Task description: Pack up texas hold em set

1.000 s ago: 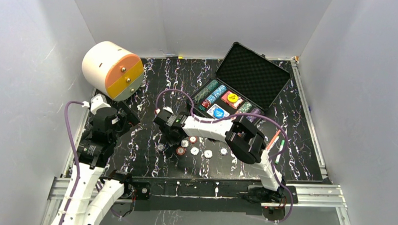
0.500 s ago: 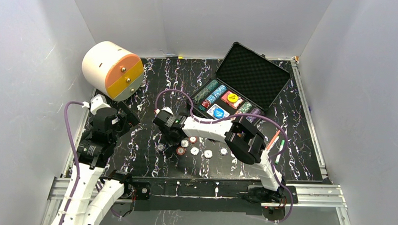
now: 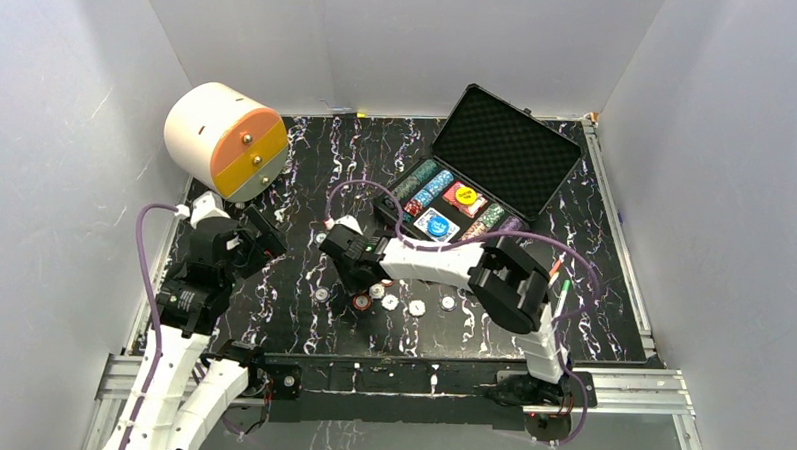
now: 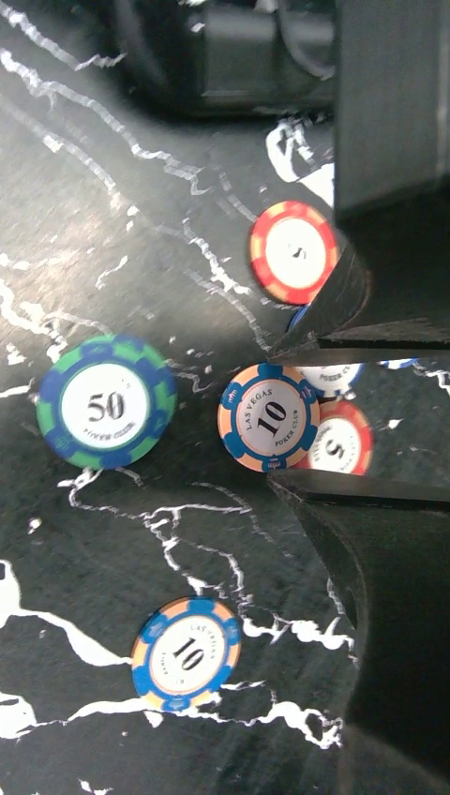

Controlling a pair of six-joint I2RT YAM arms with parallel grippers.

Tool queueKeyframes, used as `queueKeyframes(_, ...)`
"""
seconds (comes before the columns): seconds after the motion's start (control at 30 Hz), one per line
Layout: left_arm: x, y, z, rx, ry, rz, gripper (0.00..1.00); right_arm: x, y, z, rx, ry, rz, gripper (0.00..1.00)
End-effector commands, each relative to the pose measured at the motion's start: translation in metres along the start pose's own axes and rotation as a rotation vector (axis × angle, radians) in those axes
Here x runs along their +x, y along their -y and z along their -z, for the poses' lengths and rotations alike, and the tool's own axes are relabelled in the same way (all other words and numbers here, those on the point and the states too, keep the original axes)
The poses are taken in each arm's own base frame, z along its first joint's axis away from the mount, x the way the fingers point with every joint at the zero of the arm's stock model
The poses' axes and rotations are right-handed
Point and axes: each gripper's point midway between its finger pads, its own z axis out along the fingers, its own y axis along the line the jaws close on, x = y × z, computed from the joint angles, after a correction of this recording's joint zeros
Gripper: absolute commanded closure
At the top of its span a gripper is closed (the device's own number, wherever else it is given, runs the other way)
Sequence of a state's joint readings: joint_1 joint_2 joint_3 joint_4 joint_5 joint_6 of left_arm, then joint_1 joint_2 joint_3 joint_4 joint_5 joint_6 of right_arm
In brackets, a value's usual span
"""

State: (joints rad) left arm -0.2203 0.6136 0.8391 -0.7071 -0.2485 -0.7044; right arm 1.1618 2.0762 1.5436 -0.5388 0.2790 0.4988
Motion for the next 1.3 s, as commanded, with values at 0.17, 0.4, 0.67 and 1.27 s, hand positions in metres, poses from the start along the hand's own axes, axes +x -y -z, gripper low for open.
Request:
queueKeyframes(0.17,0.058,0.023,-0.018,0.147,-0.259,-0.039,0.02,-0.056,0.011,0.068,-0.019,0.281,-0.217,0.58)
queueKeyframes(0.4,0.087,0.053,-0.028,0.321,-0.415,-0.058,0.04,-0.081,0.042,0.088,-0.08,0.343,-0.485,0.58)
queueKeyframes(0.67,0.104,0.099,-0.038,0.574,-0.483,-0.019,0.1,-0.096,0.072,0.106,-0.239,0.367,-0.882,0.58)
queueKeyframes(1.27,0.089,0.13,-0.071,0.524,-0.21,-0.045,0.28,-0.105,0.061,0.115,-0.417,0.287,-1.185,0.65)
